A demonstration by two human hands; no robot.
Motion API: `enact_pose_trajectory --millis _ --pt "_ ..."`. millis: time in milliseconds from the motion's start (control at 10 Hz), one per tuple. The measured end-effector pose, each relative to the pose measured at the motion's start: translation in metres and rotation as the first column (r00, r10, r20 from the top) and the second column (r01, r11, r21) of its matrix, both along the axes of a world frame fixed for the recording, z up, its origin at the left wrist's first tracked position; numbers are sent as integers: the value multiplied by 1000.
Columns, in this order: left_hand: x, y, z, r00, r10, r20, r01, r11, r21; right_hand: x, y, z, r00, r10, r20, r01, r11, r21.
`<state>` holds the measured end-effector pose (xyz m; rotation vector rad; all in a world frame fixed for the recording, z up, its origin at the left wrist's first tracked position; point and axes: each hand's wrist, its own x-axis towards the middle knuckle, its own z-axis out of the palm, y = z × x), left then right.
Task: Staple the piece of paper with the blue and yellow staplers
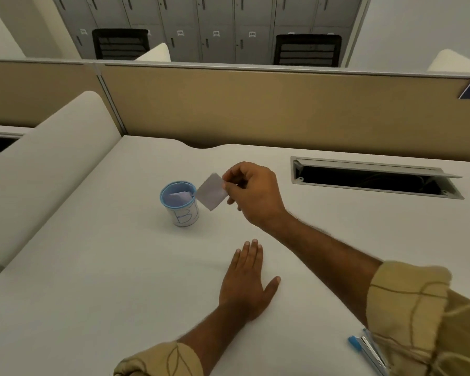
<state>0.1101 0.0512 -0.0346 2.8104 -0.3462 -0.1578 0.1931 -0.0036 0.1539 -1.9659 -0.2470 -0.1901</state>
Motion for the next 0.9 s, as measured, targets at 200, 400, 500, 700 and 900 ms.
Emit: enact_pose_trajectory --millis 200,400,500,700,900 --pt "1 2 3 999 24 -25 -25 997 -76 39 63 -25 986 59 154 -26 978 -207" --pt "0 2 13 997 46 -65 -61 967 -246 57 94 -57 965 121 233 -14 910 -414" --pt "0 1 15 993 67 -98 -94 948 -304 65 101 -67 970 162 178 -58 874 -482" --pt "2 3 11 992 60 -107 -93 936 -340 76 105 -86 947 305 100 -167 733 -660" --pt "1 3 7 994 30 -104 -50 981 -186 70 86 -86 957 264 124 -136 780 -611"
